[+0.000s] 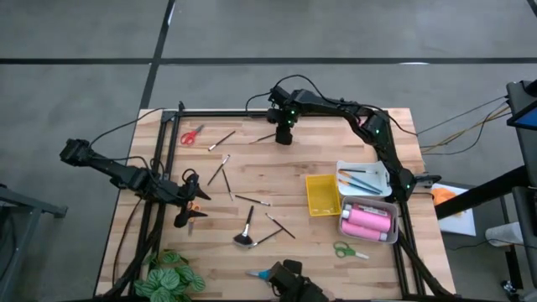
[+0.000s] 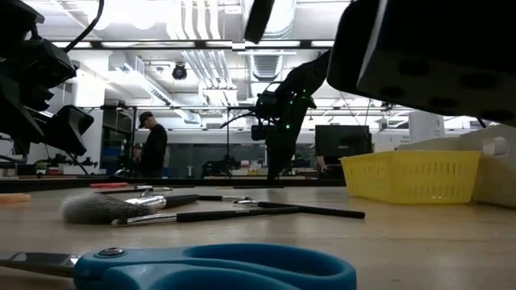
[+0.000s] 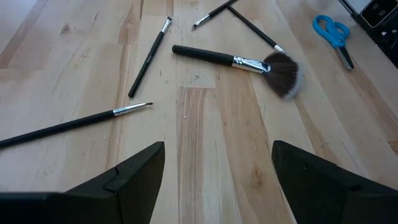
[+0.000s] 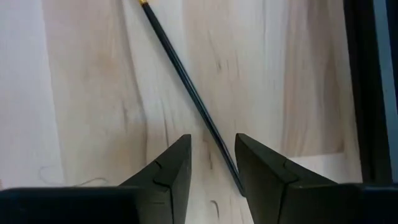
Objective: Pick & Place Paint Supplies
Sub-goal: Put the black paint brush into the white bin
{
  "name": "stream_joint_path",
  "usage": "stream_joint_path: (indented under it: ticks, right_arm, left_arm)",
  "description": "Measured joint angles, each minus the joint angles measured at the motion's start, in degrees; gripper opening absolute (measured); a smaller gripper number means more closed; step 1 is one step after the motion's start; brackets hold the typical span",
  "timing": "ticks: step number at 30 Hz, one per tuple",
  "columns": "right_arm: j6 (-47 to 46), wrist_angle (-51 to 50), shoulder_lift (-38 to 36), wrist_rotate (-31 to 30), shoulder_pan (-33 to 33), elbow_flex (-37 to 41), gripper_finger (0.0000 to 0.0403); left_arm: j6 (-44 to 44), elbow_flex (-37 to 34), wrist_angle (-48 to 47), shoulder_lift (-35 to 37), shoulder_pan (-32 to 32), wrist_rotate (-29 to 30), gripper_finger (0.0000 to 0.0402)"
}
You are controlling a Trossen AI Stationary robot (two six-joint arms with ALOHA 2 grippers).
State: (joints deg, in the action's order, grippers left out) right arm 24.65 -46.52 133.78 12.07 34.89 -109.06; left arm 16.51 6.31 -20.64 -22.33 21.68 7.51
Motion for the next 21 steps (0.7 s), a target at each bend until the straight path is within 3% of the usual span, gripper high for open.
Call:
stream_joint_path:
  ticks: [10,21]
  right_arm:
    - [-4.2,-1.3,0.8,6.0,1.3,0.0,0.0122]
    - [-9.9,-4.5,1.1,7.5,1.8,0.1,0.0122]
  left_arm:
    - [0.0,0.0,0.0,0.0,0.0,0.0,0.0300]
    - [0.0,0.0,0.0,0.0,0.0,0.0,0.0300]
